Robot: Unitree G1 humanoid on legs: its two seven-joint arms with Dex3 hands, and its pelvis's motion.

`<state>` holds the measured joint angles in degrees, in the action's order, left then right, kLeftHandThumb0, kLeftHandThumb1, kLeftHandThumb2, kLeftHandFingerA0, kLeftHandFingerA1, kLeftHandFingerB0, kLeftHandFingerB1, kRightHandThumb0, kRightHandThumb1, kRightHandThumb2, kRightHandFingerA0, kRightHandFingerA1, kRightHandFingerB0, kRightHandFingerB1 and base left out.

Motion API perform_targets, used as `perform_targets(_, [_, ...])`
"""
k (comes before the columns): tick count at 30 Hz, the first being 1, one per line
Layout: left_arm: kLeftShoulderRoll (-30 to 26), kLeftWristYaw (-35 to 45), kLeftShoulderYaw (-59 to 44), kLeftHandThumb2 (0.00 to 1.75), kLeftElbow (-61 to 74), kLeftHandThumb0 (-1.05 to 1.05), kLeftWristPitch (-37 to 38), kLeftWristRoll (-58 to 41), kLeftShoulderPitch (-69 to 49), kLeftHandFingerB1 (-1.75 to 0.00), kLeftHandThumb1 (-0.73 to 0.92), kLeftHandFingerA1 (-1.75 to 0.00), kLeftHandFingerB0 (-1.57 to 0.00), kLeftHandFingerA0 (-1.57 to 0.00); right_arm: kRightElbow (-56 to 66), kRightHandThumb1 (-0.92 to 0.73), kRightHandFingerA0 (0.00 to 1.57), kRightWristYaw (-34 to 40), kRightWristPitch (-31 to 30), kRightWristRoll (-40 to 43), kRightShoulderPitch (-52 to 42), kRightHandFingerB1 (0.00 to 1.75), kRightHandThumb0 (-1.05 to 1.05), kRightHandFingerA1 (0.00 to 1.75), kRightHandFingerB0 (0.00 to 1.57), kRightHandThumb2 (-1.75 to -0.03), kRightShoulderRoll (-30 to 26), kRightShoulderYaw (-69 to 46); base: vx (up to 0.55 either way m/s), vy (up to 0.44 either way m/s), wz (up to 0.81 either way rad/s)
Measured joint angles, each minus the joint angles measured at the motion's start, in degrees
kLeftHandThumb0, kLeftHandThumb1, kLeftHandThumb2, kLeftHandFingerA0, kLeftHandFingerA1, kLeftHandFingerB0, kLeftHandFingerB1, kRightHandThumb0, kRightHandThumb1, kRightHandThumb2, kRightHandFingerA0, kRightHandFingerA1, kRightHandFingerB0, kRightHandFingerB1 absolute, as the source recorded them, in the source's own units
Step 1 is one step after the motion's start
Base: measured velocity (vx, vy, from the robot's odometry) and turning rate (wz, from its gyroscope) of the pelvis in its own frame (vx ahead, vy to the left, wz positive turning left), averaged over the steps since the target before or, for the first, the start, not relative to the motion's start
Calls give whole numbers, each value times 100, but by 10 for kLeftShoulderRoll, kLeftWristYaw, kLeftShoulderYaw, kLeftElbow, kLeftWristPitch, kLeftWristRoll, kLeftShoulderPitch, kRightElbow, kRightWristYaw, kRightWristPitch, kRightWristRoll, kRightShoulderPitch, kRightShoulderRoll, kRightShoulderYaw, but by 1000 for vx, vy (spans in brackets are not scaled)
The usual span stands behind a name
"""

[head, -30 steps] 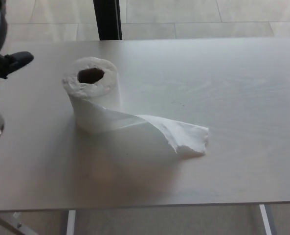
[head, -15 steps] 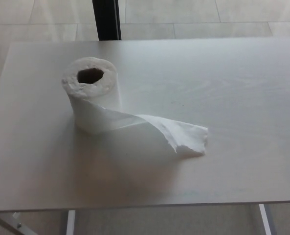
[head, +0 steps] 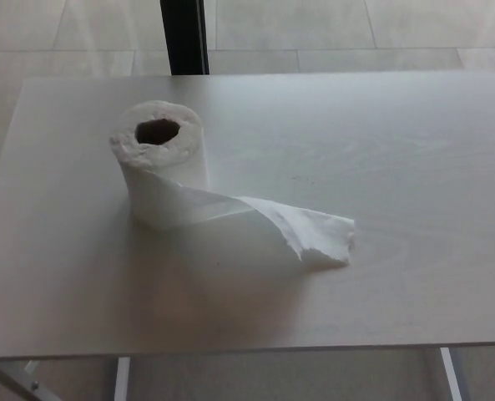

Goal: A toilet paper roll is kept in the middle of the desk infront of the robot. The robot places its left hand on the top of the toilet paper roll to hold it still and uses its right hand to tear off a piece of toilet paper from it and hands the paper to a person

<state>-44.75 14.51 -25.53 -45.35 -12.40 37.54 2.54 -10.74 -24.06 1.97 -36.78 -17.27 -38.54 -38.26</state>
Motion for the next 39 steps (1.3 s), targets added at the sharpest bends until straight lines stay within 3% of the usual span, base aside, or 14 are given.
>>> perform_targets(1, [4,0,0,62,-7,-52,2,-2,-5,-34,71,-46,-14,-7,-11,-72,70,3,3,3,-2,107,-48,155,65,-62,1,-6,0,0,0])
perform_targets(3, [22,0,-1,61,-36,-51,9,-9,-19,-35,71,-48,-17,-15,-56,-76,116,18,12,16,-5,119,-56,167,61,-63,4,-31,0,0,0])
perform_targets(6, [49,0,-1,62,-75,-48,19,-21,-32,-36,72,-50,-16,-17,-115,-73,112,37,21,38,-3,112,-56,162,64,-62,13,-68,0,0,0])
perform_targets(7, [58,1,-1,62,-89,-50,22,-25,-35,-40,73,-56,-28,-29,-134,-70,88,44,22,45,-1,98,-56,143,59,-64,17,-81,0,0,0])
perform_targets(8, [65,1,0,61,-99,-48,26,-27,-38,-39,73,-50,-36,-40,-150,-67,86,49,23,50,1,82,-56,131,61,-61,20,-90,0,0,0])
perform_targets(9, [74,1,2,62,-115,-45,31,-30,-42,-41,76,-51,-43,-47,-174,-69,75,56,23,59,5,70,-62,85,72,-61,23,-101,0,0,0])
perform_targets(22, [117,6,47,62,-249,-45,116,-85,-53,-41,76,-51,-43,-47,-386,-69,75,61,-29,145,54,70,-62,85,72,-61,14,-110,0,0,0])
perform_targets(39, [108,6,105,62,-281,-45,187,-157,-59,-41,76,-51,-43,-47,-409,-69,75,63,-55,260,20,70,-62,85,72,-61,-15,-73,0,0,0])
